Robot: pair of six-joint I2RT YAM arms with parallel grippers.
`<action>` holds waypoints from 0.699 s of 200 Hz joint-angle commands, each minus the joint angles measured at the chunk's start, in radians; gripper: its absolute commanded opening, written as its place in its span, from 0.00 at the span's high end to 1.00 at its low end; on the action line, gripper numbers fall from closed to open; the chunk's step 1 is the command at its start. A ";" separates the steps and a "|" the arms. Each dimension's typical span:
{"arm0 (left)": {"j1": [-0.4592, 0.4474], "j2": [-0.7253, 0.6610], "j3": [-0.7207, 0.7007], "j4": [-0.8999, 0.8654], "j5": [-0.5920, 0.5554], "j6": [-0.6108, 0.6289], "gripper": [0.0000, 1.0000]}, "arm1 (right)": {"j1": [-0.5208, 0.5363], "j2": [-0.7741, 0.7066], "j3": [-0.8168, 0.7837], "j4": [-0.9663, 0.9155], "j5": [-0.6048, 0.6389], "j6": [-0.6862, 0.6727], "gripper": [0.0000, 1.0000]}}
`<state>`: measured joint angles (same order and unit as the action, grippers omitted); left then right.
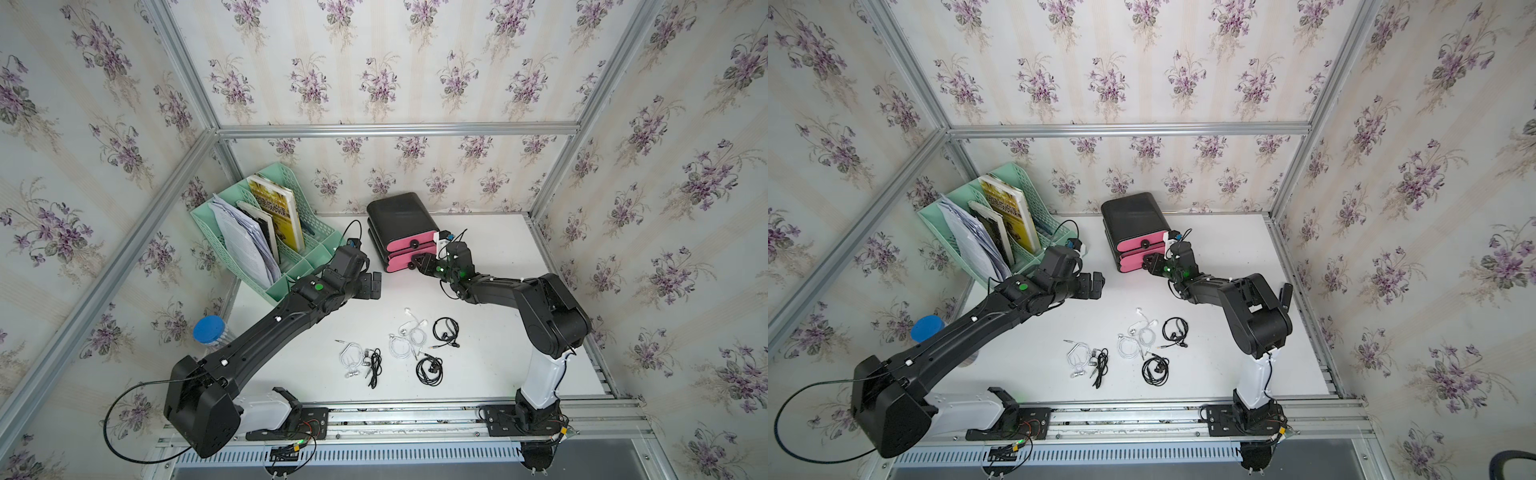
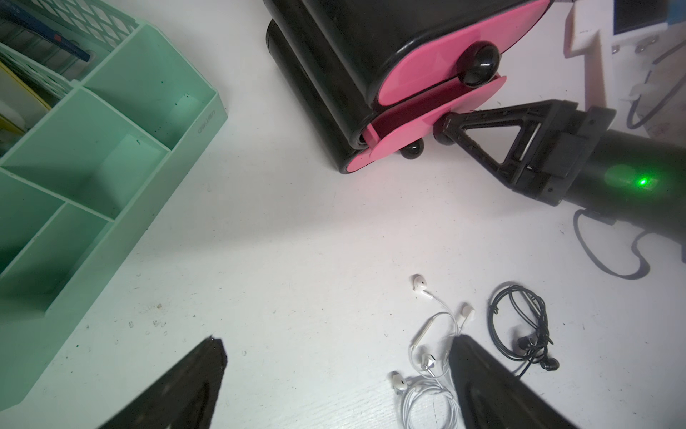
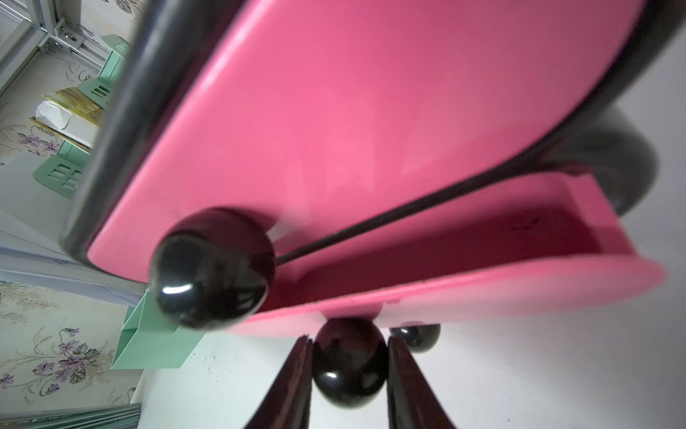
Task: Place the wired earphones into the drawer by color
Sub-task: Open the drawer in the storage box.
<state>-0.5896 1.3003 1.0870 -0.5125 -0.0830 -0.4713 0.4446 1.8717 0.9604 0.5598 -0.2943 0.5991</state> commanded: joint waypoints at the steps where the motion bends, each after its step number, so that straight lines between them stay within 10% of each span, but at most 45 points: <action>1: 0.001 -0.006 -0.002 0.003 -0.011 -0.006 0.01 | 0.005 -0.025 -0.014 0.041 0.018 0.000 0.66; 140: 0.001 -0.016 -0.018 0.003 -0.012 -0.012 0.01 | 0.020 -0.161 -0.173 0.044 0.030 -0.002 0.66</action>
<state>-0.5896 1.2903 1.0729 -0.5121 -0.0834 -0.4747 0.4644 1.7313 0.8024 0.5564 -0.2733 0.5987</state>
